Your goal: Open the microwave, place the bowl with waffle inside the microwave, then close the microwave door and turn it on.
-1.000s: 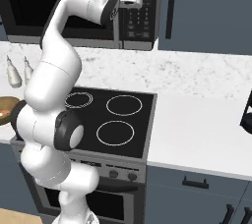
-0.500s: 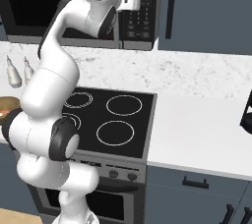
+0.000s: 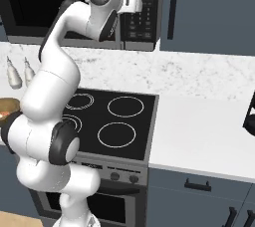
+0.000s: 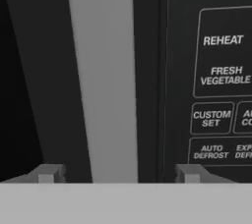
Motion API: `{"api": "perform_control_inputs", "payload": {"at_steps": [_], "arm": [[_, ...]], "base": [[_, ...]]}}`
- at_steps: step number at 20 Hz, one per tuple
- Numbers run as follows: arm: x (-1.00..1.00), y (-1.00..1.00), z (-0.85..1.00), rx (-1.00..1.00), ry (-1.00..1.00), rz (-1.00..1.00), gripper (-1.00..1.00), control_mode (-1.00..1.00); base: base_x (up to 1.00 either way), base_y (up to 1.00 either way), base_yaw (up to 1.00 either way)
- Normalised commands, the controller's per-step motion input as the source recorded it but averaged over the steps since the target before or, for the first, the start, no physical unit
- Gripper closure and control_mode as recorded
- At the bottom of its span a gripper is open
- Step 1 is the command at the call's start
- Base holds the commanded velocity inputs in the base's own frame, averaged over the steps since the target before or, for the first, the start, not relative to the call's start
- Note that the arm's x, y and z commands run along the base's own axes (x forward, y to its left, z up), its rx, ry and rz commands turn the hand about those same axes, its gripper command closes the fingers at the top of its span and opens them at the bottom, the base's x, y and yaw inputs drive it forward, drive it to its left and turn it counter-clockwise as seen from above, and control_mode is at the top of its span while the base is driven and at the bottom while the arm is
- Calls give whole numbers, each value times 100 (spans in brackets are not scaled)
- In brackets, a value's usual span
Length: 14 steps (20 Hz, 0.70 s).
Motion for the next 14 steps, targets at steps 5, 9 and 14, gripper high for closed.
{"api": "perform_control_inputs", "payload": {"at_steps": [5,9,14], "arm": [[0,19,-1,0,-4,-5,100,-100],[-21,3,0,0,0,-11,100,-100],[-51,0,-8,0,0,-18,100,-100]], "base": [[0,0,0],[0,0,0],[0,0,0]]}}
